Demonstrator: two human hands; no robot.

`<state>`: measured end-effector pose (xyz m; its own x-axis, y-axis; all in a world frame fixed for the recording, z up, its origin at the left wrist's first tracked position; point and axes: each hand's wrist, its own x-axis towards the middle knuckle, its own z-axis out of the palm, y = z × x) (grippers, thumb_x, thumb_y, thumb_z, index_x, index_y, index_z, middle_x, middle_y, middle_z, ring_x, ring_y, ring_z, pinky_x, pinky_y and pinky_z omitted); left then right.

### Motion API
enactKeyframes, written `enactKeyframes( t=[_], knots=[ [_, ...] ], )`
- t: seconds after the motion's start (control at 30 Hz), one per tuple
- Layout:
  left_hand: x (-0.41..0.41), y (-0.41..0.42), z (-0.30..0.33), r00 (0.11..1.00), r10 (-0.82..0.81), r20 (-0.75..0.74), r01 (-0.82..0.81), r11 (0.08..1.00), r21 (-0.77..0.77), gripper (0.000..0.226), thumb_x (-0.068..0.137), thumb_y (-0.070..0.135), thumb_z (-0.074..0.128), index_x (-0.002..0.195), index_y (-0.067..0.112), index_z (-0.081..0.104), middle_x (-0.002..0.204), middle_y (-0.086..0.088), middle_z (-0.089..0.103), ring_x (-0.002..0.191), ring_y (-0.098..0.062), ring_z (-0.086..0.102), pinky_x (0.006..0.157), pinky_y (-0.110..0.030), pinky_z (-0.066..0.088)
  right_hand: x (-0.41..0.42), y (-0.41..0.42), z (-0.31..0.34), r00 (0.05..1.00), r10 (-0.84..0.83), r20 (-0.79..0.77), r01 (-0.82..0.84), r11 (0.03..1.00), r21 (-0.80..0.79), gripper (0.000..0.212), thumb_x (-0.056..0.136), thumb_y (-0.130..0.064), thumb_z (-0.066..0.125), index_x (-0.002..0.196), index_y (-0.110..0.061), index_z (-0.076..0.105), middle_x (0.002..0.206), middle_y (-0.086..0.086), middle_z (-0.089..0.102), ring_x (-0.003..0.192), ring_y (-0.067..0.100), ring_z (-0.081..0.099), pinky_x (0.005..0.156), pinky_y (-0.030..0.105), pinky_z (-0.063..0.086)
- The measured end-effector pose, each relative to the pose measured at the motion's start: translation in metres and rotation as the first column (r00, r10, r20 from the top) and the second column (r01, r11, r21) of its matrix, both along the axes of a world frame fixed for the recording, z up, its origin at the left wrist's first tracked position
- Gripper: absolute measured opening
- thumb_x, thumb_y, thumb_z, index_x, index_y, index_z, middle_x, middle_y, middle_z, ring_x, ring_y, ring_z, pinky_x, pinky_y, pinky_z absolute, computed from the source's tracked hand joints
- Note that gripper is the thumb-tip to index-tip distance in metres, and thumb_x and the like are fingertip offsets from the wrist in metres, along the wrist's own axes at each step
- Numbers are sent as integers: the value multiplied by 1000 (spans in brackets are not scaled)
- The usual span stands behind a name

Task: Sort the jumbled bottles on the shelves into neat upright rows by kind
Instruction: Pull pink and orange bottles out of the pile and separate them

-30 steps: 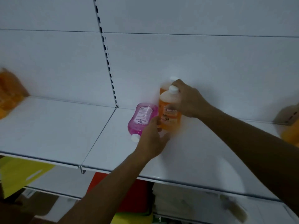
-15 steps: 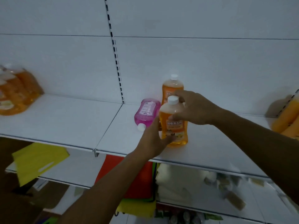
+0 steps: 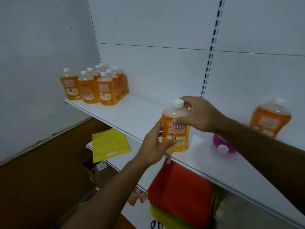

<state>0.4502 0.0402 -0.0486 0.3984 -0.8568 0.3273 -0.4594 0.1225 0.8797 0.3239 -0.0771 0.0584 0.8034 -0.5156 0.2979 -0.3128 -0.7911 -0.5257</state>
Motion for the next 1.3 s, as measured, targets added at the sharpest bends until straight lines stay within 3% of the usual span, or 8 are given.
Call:
enactKeyframes(
  t=[0.3, 0.47, 0.57, 0.67, 0.8, 1.03, 1.2, 1.3],
  knots=[
    [194, 5, -12, 989, 151, 2, -151, 988, 12, 64, 87, 22, 71, 142, 27, 40, 122, 12, 62, 108, -1, 58, 91, -34, 55, 212, -9, -16, 994, 108, 5, -109, 994, 25, 57, 73, -37, 81, 121, -18, 57, 113, -2, 63, 99, 17, 59, 84, 37, 54],
    [290, 1, -5, 976, 206, 75, -208, 978, 22, 69, 88, 21, 69, 146, 28, 33, 125, 12, 60, 109, 5, 56, 94, -31, 52, 311, -13, -12, 989, 140, 47, -142, 989, 42, 59, 76, -34, 80, 127, -19, 54, 122, -4, 61, 102, 10, 55, 76, 19, 47],
    [337, 0, -4, 963, 256, 83, -258, 966, 10, 78, 88, 22, 70, 150, 30, 24, 130, 10, 58, 114, -2, 57, 93, -31, 52, 357, -13, -10, 988, 132, 79, -135, 990, 32, 64, 76, -35, 79, 131, -18, 52, 126, -2, 61, 109, 14, 58, 83, 23, 49],
    [373, -1, -10, 951, 294, 94, -296, 955, 4, 72, 87, 21, 71, 147, 25, 30, 130, 8, 58, 115, -3, 57, 95, -33, 52, 393, -10, -13, 992, 94, 89, -95, 995, 6, 68, 76, -34, 80, 134, -17, 50, 130, 0, 59, 112, 13, 55, 87, 24, 45],
    [395, -4, -19, 951, 300, 71, -303, 952, 37, 62, 88, 17, 69, 141, 23, 37, 126, 9, 59, 114, -5, 56, 98, -39, 50, 420, -10, -22, 996, 61, 61, -59, 998, -35, 71, 73, -37, 81, 133, -15, 51, 129, 3, 59, 115, 19, 56, 93, 30, 47],
    [396, -9, -26, 947, 314, 71, -317, 948, 34, 61, 91, 21, 65, 145, 24, 34, 129, 9, 58, 116, -4, 55, 98, -33, 49, 433, -16, -31, 998, 18, 68, -14, 998, -68, 78, 70, -44, 82, 134, -17, 49, 130, 4, 56, 116, 24, 55, 95, 46, 51],
    [376, -1, -32, 915, 389, 105, -390, 921, -14, 67, 90, 32, 66, 145, 28, 28, 135, 19, 49, 119, 13, 44, 96, -10, 39, 418, -16, -35, 998, 7, 70, -2, 998, -65, 80, 72, -52, 77, 138, -22, 42, 138, 5, 46, 125, 25, 48, 100, 48, 47],
    [351, 11, -36, 841, 503, 201, -494, 864, -96, 70, 90, 34, 65, 147, 28, 24, 145, 13, 39, 125, 8, 35, 95, -5, 29, 391, -18, -34, 998, 13, 64, -9, 998, -61, 71, 79, -57, 67, 137, -22, 43, 138, 4, 48, 124, 23, 49, 101, 47, 46]
  ],
)
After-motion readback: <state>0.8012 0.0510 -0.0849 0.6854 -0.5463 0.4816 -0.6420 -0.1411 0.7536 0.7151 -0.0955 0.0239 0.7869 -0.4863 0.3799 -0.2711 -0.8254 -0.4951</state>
